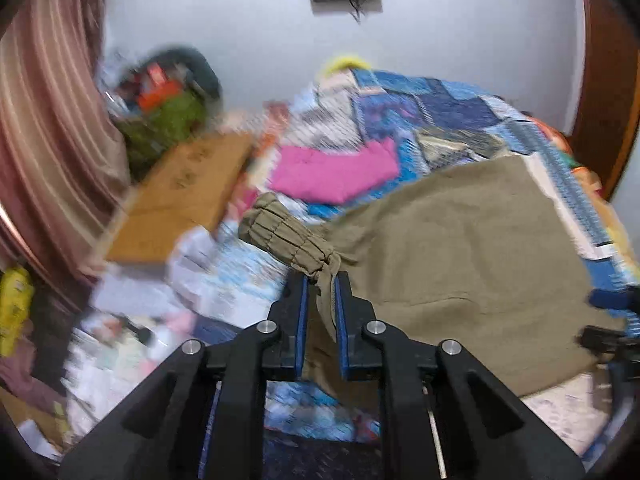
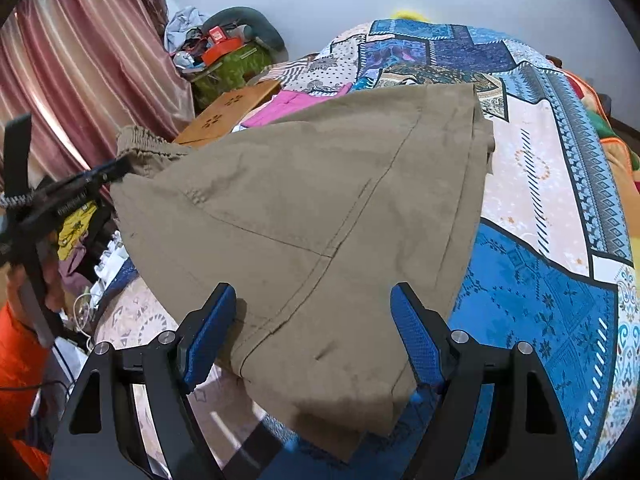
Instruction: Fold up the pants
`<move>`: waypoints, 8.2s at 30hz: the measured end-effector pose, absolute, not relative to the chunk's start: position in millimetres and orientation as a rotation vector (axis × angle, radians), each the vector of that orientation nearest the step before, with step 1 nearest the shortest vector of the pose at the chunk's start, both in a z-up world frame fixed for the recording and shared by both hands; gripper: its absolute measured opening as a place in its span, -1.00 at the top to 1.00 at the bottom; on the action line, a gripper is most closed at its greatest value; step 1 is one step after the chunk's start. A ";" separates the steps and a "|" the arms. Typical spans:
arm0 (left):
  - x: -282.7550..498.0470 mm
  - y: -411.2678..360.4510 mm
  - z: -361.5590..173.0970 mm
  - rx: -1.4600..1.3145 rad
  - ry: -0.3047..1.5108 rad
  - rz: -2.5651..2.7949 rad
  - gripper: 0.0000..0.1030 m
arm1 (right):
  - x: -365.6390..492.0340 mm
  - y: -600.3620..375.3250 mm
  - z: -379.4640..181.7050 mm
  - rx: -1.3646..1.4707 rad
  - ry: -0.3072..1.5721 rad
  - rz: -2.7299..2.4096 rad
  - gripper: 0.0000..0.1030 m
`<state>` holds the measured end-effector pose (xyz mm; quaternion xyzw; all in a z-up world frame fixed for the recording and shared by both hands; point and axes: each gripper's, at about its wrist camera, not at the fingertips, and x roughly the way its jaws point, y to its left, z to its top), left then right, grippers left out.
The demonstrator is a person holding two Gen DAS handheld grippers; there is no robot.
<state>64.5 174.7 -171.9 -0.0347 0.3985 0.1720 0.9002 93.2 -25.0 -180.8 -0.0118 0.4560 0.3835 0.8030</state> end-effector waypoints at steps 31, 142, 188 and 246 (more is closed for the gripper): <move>75.1 289.7 -315.4 -1.183 0.997 0.101 0.09 | 90.9 -19.1 -187.3 -0.086 0.953 0.848 -0.50; 115.6 131.6 -234.3 -0.011 1.078 0.080 -1.00 | 105.5 -98.7 -175.2 -0.055 0.913 0.547 -0.23; 154.7 111.4 -190.4 -0.078 1.010 -0.113 -0.58 | 135.5 -88.1 -171.2 -0.142 0.952 0.704 0.02; 195.9 142.7 -227.6 -0.187 1.029 0.058 0.69 | 193.0 -107.3 -206.9 0.119 1.075 0.709 0.59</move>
